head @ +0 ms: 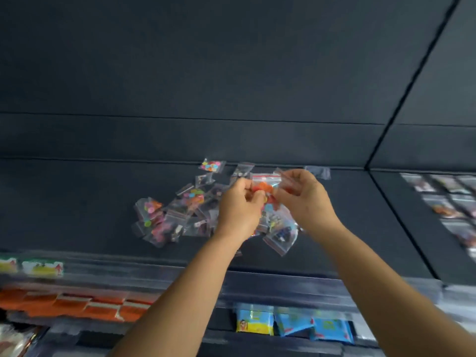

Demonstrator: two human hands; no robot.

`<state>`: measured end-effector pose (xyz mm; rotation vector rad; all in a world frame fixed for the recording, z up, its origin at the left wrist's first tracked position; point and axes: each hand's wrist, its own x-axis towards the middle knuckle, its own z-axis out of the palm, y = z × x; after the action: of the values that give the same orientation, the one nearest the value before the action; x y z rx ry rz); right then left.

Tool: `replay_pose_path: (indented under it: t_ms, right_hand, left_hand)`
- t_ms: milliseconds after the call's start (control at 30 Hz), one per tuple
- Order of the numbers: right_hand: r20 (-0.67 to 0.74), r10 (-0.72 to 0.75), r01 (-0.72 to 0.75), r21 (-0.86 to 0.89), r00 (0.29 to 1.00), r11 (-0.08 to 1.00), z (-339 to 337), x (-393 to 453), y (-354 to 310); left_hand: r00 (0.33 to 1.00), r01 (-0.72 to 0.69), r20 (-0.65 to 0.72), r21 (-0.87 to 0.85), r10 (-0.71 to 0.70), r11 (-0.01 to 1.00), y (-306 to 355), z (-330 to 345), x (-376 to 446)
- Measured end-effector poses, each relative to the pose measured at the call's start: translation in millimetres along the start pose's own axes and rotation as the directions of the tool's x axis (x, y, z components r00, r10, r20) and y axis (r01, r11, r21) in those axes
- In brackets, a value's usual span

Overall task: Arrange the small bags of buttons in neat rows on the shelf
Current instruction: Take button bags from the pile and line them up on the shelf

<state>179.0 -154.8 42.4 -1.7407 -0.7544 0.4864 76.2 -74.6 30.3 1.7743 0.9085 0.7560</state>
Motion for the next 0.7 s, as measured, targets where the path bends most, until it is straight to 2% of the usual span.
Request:
replay_pose_path:
  t_ms: [100, 233, 367, 467, 700]
  right_hand:
    - [-0.117, 0.09, -0.081, 0.081, 0.989, 0.993, -35.1, -13.4, 13.8]
    - [-0.22, 0.088, -0.053, 0.162, 0.971, 0.985, -86.4, -27.1, 29.8]
    - [-0.301, 0.046, -0.016, 0.1, 0.953, 0.995, -146.2, -39.1, 46.2]
    - [-0.316, 0.059, -0.045, 0.05, 0.947, 0.998, -196.0, -42.7, 69.4]
    - [-0.31, 0.048, -0.072, -0.064, 0.95, 0.995, -321.4, -55.1, 115.3]
  left_hand:
    - [0.999, 0.015, 0.052, -0.079, -0.011, 0.997, 17.6, 36.6, -11.6]
    - [0.991, 0.017, 0.132, -0.116, -0.001, 0.993, 35.1, 87.7, -26.4]
    - [0.975, -0.063, 0.207, -0.072, 0.077, 0.995, 53.1, 144.7, -44.9]
    - [0.971, -0.1, 0.214, -0.033, 0.105, 0.994, 68.8, 190.4, -60.2]
    - [0.963, -0.068, 0.262, -0.01, 0.068, 0.998, 106.0, 305.3, -103.2]
